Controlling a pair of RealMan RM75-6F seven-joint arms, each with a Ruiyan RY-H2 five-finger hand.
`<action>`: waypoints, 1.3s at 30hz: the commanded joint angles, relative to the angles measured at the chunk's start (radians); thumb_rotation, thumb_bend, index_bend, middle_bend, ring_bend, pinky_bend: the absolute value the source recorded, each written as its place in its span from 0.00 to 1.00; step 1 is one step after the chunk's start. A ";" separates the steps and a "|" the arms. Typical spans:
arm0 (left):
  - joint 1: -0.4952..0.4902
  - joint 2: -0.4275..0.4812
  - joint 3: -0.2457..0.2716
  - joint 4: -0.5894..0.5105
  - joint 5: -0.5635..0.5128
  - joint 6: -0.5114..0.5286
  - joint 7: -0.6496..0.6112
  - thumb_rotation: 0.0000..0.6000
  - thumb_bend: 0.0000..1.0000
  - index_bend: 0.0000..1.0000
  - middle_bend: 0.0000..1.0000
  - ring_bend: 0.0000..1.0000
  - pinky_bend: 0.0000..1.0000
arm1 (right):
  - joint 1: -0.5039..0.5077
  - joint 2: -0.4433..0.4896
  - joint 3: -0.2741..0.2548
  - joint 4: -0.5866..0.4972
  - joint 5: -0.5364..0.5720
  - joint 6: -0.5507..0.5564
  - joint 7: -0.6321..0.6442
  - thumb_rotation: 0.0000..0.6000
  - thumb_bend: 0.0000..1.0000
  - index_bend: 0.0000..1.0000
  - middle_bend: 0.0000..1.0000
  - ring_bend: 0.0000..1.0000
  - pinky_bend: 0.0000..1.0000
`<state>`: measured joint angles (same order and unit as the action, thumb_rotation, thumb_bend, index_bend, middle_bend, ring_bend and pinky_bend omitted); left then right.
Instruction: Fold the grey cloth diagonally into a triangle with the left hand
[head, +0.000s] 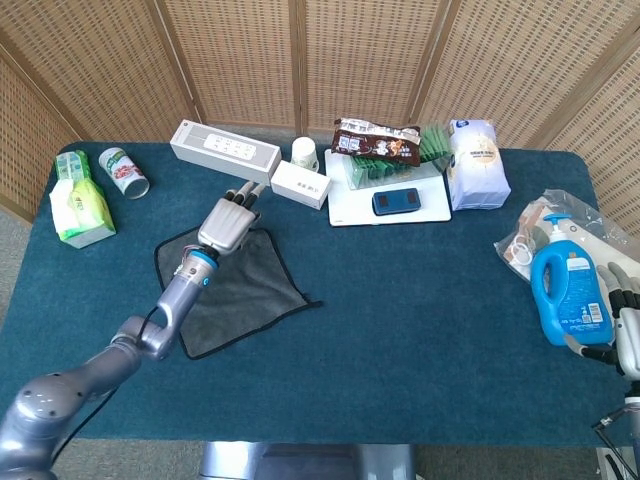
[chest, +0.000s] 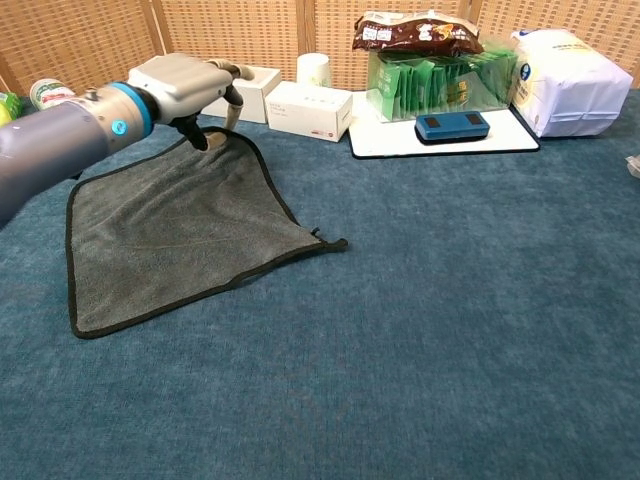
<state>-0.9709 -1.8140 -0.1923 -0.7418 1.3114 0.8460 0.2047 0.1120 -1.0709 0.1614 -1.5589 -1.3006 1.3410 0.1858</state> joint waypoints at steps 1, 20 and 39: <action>0.087 0.201 0.014 -0.328 -0.046 0.025 0.103 1.00 0.56 0.68 0.00 0.06 0.23 | 0.001 -0.002 -0.001 0.000 0.000 0.000 -0.004 1.00 0.00 0.00 0.00 0.00 0.00; 0.225 0.476 0.109 -0.769 -0.094 0.087 0.208 1.00 0.56 0.69 0.00 0.02 0.20 | 0.003 -0.004 -0.008 -0.007 -0.011 0.002 -0.013 1.00 0.00 0.00 0.00 0.00 0.00; 0.296 0.510 0.199 -0.889 0.009 0.120 0.165 1.00 0.56 0.69 0.00 0.01 0.19 | 0.006 -0.006 -0.012 -0.005 -0.012 -0.006 -0.012 1.00 0.00 0.00 0.00 0.00 0.00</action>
<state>-0.6761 -1.3047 0.0051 -1.6301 1.3193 0.9660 0.3695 0.1183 -1.0768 0.1498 -1.5637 -1.3129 1.3355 0.1735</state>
